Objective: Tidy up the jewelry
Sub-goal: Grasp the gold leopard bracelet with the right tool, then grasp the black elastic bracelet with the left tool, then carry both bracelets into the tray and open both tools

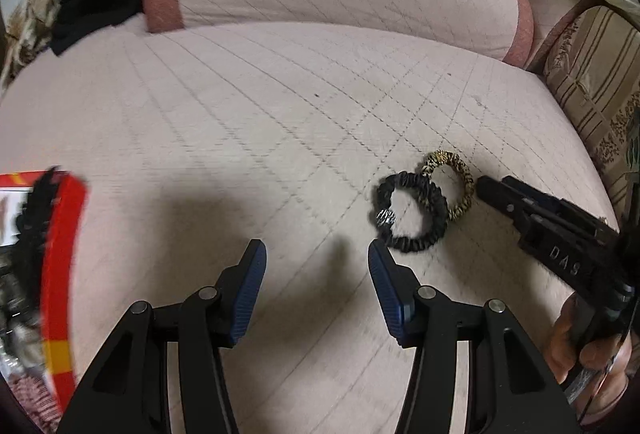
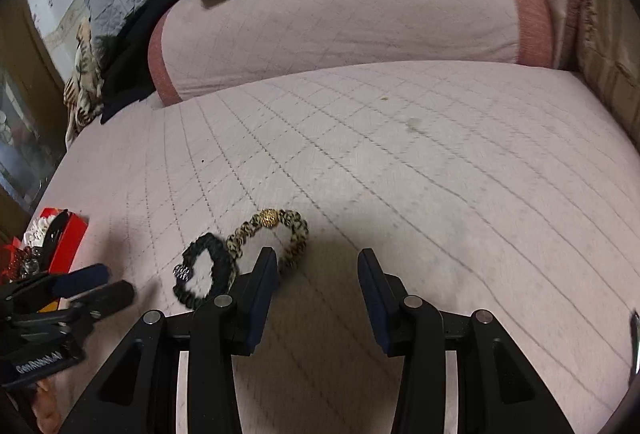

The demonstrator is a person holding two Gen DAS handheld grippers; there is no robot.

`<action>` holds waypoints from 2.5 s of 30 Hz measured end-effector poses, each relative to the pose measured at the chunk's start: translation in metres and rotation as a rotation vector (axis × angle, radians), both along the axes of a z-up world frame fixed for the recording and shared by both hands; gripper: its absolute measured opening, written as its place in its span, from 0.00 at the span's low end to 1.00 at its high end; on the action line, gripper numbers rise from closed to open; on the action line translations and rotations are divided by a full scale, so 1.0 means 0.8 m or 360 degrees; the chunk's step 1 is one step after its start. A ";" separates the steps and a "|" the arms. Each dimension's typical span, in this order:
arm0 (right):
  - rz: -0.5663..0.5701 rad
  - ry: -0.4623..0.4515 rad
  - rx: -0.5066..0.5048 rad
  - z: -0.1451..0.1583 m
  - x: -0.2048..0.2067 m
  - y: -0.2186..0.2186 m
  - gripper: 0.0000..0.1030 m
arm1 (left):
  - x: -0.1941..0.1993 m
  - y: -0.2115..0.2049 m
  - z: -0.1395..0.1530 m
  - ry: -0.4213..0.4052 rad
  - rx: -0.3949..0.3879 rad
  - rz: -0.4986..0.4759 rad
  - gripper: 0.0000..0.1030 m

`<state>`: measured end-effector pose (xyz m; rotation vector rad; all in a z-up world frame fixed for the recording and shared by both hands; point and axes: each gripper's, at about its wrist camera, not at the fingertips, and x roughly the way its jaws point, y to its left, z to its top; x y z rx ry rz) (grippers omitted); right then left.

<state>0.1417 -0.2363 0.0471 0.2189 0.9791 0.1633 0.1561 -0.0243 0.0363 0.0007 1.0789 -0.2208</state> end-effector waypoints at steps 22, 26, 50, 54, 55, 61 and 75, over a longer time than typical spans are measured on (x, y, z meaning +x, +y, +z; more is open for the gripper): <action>-0.0002 0.0220 -0.0420 -0.003 -0.030 0.002 0.18 | -0.027 -0.014 -0.014 -0.0045 0.0272 -0.0143 0.32; 0.0039 0.0354 -0.0419 0.004 -0.081 -0.005 0.18 | -0.039 -0.007 0.007 -0.0080 0.0238 -0.0197 0.32; -0.0031 0.0209 -0.0070 0.002 -0.107 -0.035 0.30 | 0.045 -0.100 -0.023 -0.0081 0.0222 -0.0227 0.47; -0.0028 0.0179 -0.0093 0.000 -0.108 -0.033 0.30 | 0.042 -0.110 -0.023 -0.0089 0.0247 -0.0316 0.19; -0.0021 0.0164 -0.0115 0.000 -0.107 -0.030 0.30 | 0.039 -0.113 -0.022 -0.0081 0.0253 -0.0331 0.12; 0.0027 0.0112 -0.0151 -0.001 -0.104 -0.019 0.28 | -0.006 -0.107 -0.011 -0.0091 0.0202 -0.0389 0.12; -0.0038 -0.0010 0.0044 0.035 -0.133 -0.006 0.08 | -0.139 0.008 0.057 -0.0152 -0.0078 -0.0163 0.12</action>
